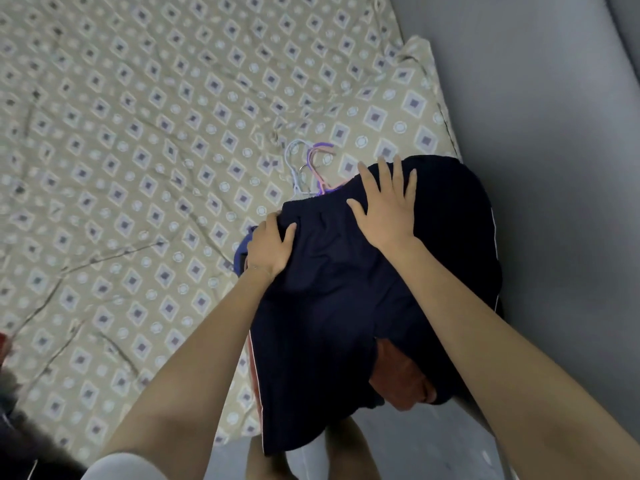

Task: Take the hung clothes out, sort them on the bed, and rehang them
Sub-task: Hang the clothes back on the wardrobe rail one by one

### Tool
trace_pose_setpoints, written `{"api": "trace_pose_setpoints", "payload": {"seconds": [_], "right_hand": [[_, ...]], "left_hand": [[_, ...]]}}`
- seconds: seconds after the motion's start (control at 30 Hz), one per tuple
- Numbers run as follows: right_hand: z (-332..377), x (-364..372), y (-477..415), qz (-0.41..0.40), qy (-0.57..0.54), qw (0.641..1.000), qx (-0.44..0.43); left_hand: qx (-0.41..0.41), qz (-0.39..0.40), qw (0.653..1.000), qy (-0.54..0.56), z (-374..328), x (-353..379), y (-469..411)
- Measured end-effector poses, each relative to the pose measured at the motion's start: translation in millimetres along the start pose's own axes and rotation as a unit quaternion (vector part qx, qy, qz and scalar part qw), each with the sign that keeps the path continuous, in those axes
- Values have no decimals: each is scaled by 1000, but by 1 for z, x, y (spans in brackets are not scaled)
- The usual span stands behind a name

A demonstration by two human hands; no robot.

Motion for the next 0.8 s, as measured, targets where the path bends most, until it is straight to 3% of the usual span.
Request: {"api": "trace_pose_setpoints", "payload": {"seconds": [0.2,0.37,0.53,0.8], "right_hand": [[-7,-1,-12,22,39,999,-7],[-2,-16,1,-3,36,999,-7],[7,-56,16,-34,-19,999,18],[20,-139,77,-102,-146,981,71]], "left_hand": [[-20,21,999,30,1,9,6],[-19,-46,998,38,-5,-15,26],[43,-119,989,80,-22,-65,60],[129,-85,983,100,-46,-135,120]]}}
Point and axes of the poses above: each hand's wrist, its own y-axis away from the middle knuckle, its own x-axis out of the palm, z = x × y, the point moved 1 cm from there along -y, towards the middle knuckle, and after that the axes turned 6 degrees about -z, right-handed, at the moved point
